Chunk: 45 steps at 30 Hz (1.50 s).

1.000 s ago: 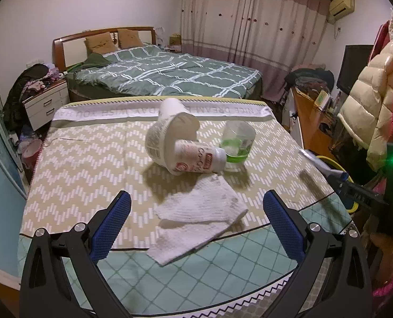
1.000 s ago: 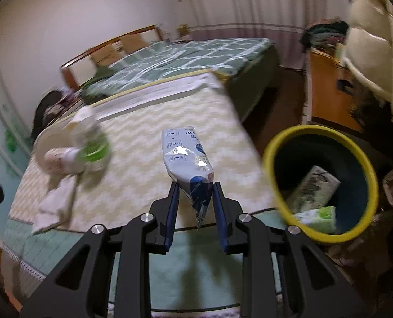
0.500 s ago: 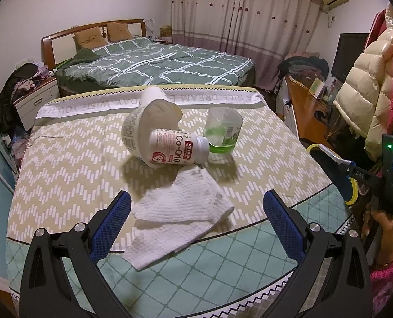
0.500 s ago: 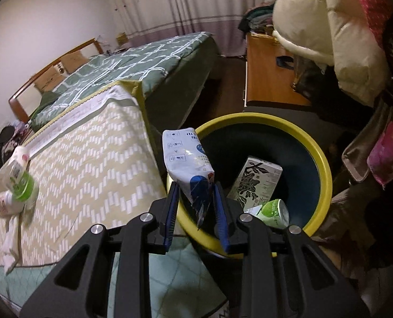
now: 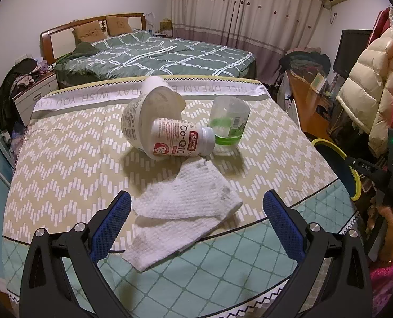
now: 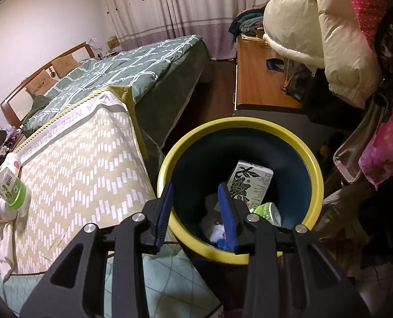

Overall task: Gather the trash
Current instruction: 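Grasp the white paper towel with the left gripper, then carry the paper towel with the left gripper into the bin and release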

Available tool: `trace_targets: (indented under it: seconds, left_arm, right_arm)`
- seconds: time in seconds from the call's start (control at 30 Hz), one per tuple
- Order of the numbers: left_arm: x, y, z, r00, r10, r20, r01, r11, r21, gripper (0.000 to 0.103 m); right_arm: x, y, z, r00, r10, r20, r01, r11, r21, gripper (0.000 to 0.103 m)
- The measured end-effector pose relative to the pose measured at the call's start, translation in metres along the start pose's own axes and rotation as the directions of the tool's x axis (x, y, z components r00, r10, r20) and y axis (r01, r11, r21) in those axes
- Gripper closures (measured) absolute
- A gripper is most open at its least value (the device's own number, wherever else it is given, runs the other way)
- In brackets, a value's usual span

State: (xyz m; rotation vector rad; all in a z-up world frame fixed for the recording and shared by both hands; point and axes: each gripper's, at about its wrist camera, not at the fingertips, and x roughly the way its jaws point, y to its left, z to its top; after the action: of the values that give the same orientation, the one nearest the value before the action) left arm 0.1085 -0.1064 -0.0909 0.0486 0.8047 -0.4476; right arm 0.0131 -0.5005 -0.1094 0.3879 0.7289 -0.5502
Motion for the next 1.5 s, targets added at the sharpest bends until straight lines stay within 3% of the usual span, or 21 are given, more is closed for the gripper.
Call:
trace_targets:
  seconds: [0.6, 0.8, 1.0, 1.17, 1.23, 1.5]
  left_arm:
    - [0.064, 0.008, 0.002, 0.985, 0.042, -0.167, -0.038, 0.999, 0.025, 0.005]
    - [0.072, -0.001, 0.001, 0.981, 0.044, -0.19, -0.036, 0.998, 0.049, 0.011]
    - [0.068, -0.015, -0.003, 0.983, 0.046, -0.18, -0.033, 0.997, 0.075, 0.032]
    - [0.064, -0.025, -0.003, 0.984, -0.004, -0.18, 0.018, 0.997, 0.074, 0.071]
    - [0.064, -0.029, -0.002, 0.982, -0.041, -0.186, 0.054, 0.996, 0.066, 0.081]
    - [0.05, -0.059, 0.012, 0.984, -0.102, -0.144, 0.119, 0.987, 0.111, 0.085]
  right_arm:
    - [0.005, 0.008, 0.0, 0.999, 0.033, -0.02, -0.033, 0.999, -0.012, 0.069]
    - [0.004, 0.008, -0.001, 0.999, 0.042, -0.021, -0.042, 0.999, -0.012, 0.069]
    - [0.004, 0.006, -0.001, 0.998, 0.052, -0.017, -0.052, 0.999, -0.008, 0.069]
    - [0.003, 0.007, -0.001, 0.998, 0.059, -0.013, -0.059, 0.998, -0.008, 0.069]
    - [0.001, 0.006, -0.001, 0.998, 0.063, -0.004, -0.063, 0.998, -0.006, 0.069]
    - [-0.012, -0.002, -0.008, 0.997, 0.073, 0.024, -0.073, 0.997, -0.01, 0.069]
